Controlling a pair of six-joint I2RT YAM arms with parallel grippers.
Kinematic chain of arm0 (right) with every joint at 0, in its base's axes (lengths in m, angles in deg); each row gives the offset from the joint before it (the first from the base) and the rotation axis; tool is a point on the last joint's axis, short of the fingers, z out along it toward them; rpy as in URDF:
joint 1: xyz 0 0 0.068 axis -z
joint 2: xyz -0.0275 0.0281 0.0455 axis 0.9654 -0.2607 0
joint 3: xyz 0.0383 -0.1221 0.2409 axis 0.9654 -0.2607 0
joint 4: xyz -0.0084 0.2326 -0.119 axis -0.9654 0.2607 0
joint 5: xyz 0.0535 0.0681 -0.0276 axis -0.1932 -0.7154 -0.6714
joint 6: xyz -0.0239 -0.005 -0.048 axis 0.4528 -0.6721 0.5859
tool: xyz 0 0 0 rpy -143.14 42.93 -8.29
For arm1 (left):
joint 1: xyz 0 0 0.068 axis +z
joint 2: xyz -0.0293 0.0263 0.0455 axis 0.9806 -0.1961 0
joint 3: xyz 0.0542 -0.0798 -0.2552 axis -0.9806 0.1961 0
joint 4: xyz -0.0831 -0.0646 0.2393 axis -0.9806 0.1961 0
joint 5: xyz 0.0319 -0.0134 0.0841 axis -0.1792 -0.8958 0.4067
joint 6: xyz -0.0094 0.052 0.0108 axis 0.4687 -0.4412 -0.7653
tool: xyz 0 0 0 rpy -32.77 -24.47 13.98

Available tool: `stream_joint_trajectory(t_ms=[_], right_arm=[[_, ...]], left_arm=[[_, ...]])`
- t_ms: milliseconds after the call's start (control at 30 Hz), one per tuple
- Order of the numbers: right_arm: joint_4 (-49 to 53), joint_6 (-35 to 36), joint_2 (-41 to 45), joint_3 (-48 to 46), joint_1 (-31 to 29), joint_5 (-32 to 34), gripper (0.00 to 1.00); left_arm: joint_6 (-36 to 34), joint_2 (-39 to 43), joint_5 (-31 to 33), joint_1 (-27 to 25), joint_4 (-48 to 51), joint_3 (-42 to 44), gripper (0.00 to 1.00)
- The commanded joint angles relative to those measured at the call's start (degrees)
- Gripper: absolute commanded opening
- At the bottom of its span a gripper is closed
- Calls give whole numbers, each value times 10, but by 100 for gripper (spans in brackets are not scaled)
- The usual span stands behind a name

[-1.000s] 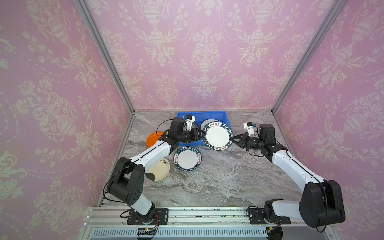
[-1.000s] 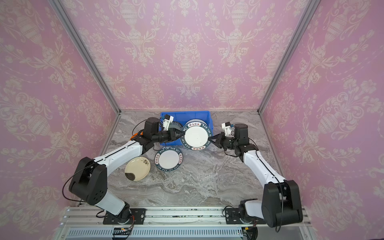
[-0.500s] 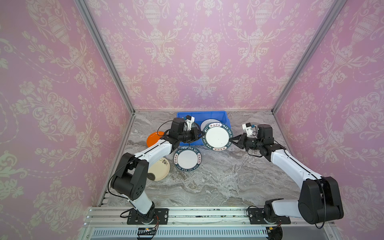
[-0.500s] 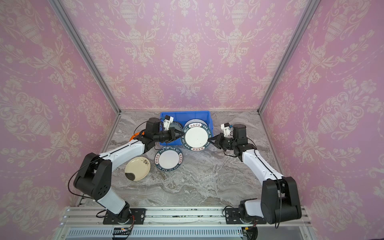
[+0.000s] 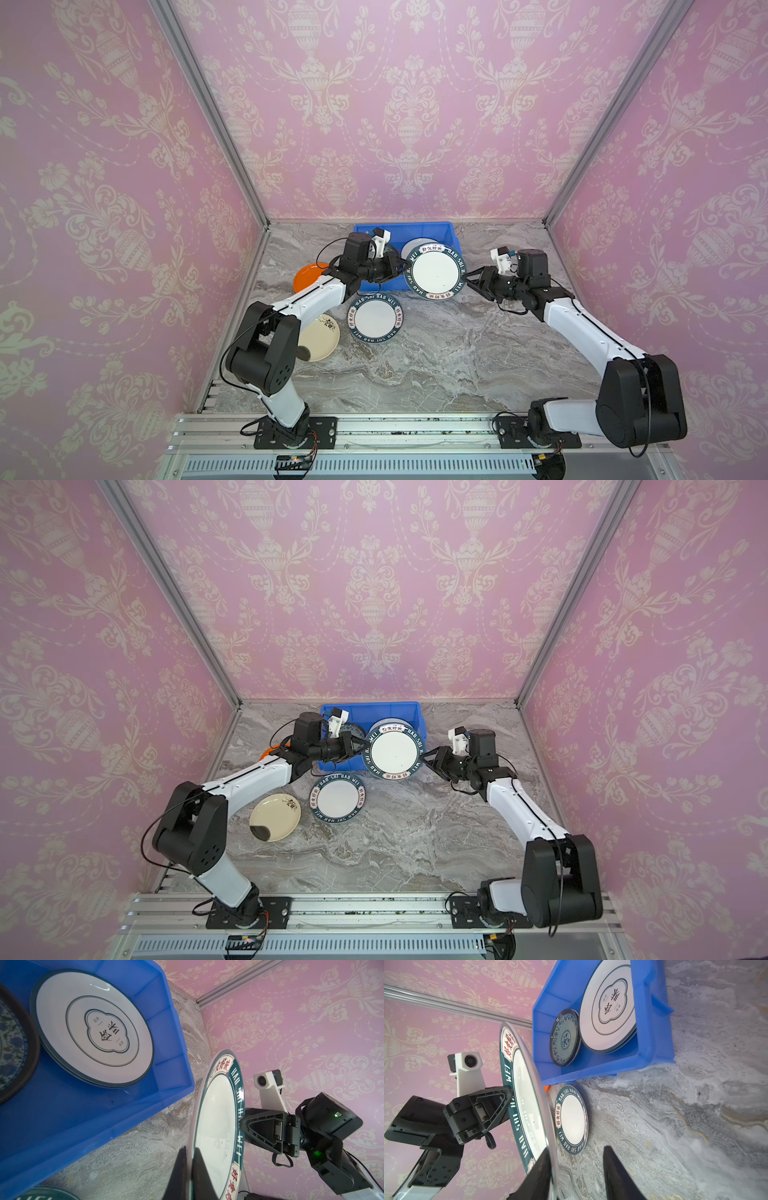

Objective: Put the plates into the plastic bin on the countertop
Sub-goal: 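Carry the green-rimmed plate toward the bin with the left gripper while the right gripper withdraws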

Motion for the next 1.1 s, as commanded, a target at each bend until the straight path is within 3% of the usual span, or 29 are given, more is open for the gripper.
stream_joint_trajectory(t_ms=[0, 400, 567, 1067], right_arm=[[15, 1, 16, -12, 29, 30, 43], [-33, -10, 70, -81, 150, 60, 46], [-105, -59, 43, -108, 188, 19, 46], [-138, -64, 27, -133, 204, 11, 46]], left_arm=[[-1, 1, 0, 6, -13, -29, 0], [-1, -45, 29, 14, 5, -98, 0], [-22, -94, 41, 15, 65, -168, 0], [-54, -158, 59, 29, 109, -232, 0]])
